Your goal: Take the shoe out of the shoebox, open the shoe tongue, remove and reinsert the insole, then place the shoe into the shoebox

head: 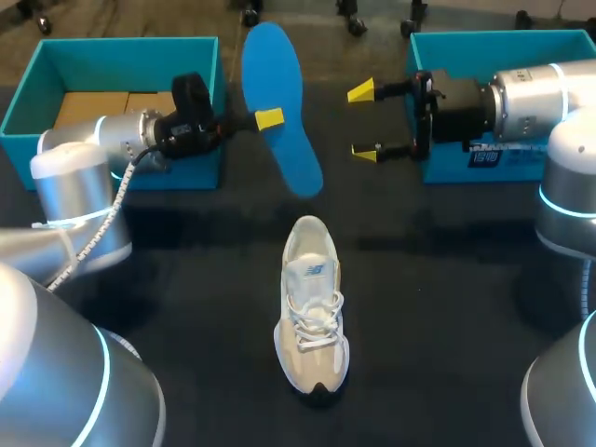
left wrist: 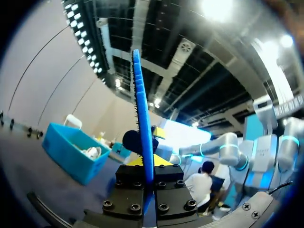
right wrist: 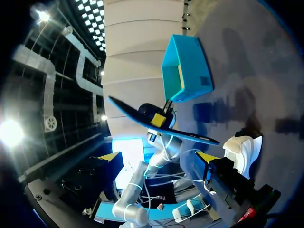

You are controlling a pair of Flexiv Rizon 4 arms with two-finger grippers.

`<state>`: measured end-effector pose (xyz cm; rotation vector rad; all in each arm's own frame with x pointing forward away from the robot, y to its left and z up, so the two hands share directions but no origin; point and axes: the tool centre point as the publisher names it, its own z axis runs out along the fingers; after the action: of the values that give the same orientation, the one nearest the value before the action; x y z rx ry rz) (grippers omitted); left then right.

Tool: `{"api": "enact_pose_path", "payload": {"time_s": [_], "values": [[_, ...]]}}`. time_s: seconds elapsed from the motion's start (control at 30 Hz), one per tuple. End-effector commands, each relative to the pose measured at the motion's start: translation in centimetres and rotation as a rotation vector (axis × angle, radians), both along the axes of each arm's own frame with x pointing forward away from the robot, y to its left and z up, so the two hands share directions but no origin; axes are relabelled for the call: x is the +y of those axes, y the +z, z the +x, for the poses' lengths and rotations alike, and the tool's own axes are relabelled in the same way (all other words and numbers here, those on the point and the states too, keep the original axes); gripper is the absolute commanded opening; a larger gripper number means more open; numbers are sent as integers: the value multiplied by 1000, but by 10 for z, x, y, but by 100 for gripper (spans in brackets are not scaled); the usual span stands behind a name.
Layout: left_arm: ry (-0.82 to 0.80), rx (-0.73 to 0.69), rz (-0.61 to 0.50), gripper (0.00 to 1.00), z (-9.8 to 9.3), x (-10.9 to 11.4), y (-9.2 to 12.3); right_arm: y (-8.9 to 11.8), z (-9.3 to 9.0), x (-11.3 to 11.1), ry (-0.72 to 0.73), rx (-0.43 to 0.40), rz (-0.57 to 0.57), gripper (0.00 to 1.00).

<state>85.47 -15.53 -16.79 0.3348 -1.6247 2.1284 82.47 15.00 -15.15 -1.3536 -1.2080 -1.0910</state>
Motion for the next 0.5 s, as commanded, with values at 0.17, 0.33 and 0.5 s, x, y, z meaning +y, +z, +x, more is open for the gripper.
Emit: {"api": "enact_pose_path", "payload": {"time_s": [0.17, 0.33, 0.5], "values": [[-69, -508, -21, 0, 5, 6, 18, -1, 1, 2, 0, 1, -2, 100], [-69, -508, -21, 0, 5, 6, 18, -1, 1, 2, 0, 1, -2, 100], [16, -717, 6, 0, 7, 7, 22, -1, 1, 2, 0, 1, -2, 100]]}}
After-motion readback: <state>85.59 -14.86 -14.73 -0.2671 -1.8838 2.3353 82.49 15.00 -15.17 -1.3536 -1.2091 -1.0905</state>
